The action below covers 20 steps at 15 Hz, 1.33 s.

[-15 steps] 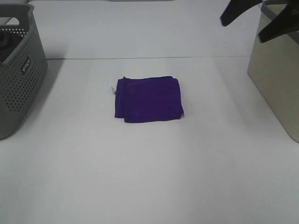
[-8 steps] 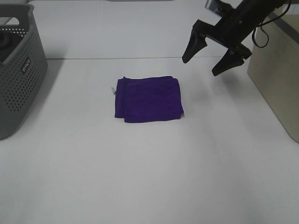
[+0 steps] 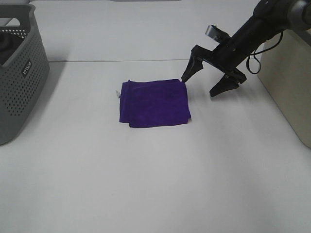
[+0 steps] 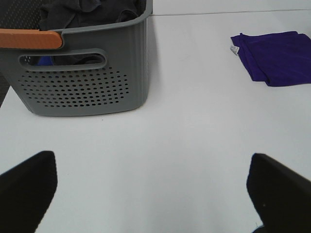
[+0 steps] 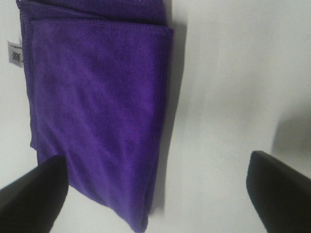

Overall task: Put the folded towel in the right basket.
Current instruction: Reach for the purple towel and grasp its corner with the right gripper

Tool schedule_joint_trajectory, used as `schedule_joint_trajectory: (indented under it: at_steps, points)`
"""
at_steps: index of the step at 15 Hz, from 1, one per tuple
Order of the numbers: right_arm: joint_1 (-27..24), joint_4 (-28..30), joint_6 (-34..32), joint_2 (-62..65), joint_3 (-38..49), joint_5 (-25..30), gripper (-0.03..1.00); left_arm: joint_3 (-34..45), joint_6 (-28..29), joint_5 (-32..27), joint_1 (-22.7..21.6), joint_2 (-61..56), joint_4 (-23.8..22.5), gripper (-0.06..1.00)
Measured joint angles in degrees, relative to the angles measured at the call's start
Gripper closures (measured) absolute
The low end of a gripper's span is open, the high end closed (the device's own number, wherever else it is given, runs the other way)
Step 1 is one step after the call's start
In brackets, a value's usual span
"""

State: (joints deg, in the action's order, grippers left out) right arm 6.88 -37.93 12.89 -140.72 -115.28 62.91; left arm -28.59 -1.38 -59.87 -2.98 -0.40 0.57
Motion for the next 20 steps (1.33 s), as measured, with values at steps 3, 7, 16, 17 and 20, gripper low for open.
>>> schedule_joint_trajectory:
  at_steps: [3,7,16,17,20]
  points:
    - [0.0,1.32,0.0,-0.06,0.0,-1.78,0.01,0.0,0.0,0.0,0.0,0.0,0.0,-0.05]
    - [0.0,0.97,0.0,-0.8,-0.17,-1.95,0.01,0.0,0.0,0.0,0.0,0.0,0.0,-0.05]
    - [2.58,0.23,-0.17,-3.32,-0.8,-2.29,0.03,0.0,0.0,0.0,0.0,0.0,0.0,-0.05]
    - [3.61,0.29,-0.4,-3.55,-0.86,-3.15,0.03,0.0,0.0,0.0,0.0,0.0,0.0,-0.05]
    - [9.11,-2.23,-1.95,-5.21,-1.49,-7.28,0.08,0.0,0.0,0.0,0.0,0.0,0.0,-0.05]
